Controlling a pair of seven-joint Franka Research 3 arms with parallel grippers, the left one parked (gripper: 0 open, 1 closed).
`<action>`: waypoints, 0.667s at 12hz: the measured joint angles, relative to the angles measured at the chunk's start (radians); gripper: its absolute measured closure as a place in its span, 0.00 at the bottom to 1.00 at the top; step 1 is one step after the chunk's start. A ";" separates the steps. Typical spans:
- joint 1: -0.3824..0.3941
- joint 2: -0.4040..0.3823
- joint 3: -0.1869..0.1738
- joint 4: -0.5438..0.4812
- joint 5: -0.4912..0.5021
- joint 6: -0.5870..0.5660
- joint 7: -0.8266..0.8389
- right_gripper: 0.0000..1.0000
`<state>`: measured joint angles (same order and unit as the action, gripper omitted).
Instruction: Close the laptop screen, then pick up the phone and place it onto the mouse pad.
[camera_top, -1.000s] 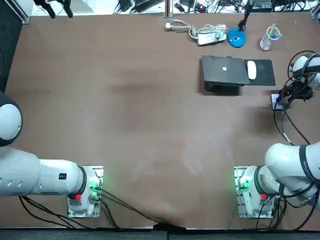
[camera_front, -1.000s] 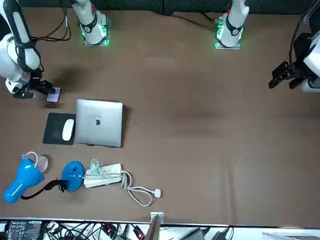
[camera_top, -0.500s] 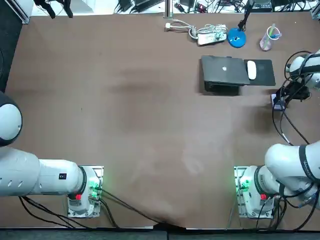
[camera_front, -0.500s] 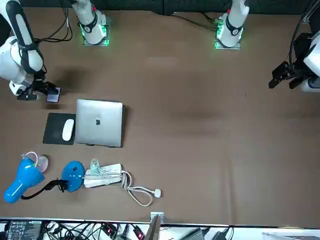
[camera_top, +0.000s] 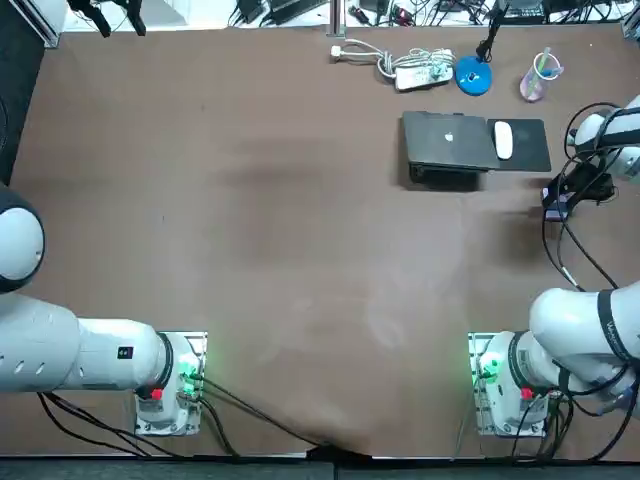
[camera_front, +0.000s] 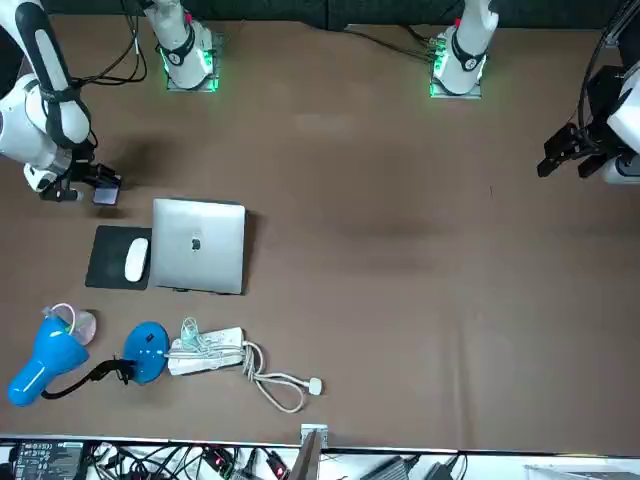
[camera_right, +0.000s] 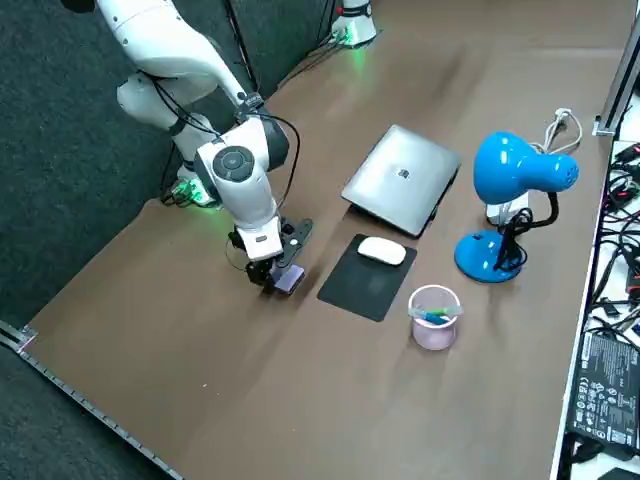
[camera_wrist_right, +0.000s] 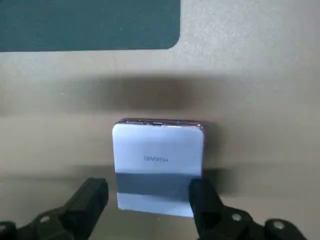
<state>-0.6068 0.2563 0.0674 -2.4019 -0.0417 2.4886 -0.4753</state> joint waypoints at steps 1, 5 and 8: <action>0.000 0.001 0.000 -0.001 0.000 0.000 0.000 0.00; 0.004 0.001 0.000 0.000 -0.005 0.000 -0.034 0.00; 0.012 0.001 0.000 0.000 -0.005 0.000 -0.079 0.00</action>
<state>-0.5951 0.2571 0.0674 -2.4024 -0.0471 2.4881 -0.5540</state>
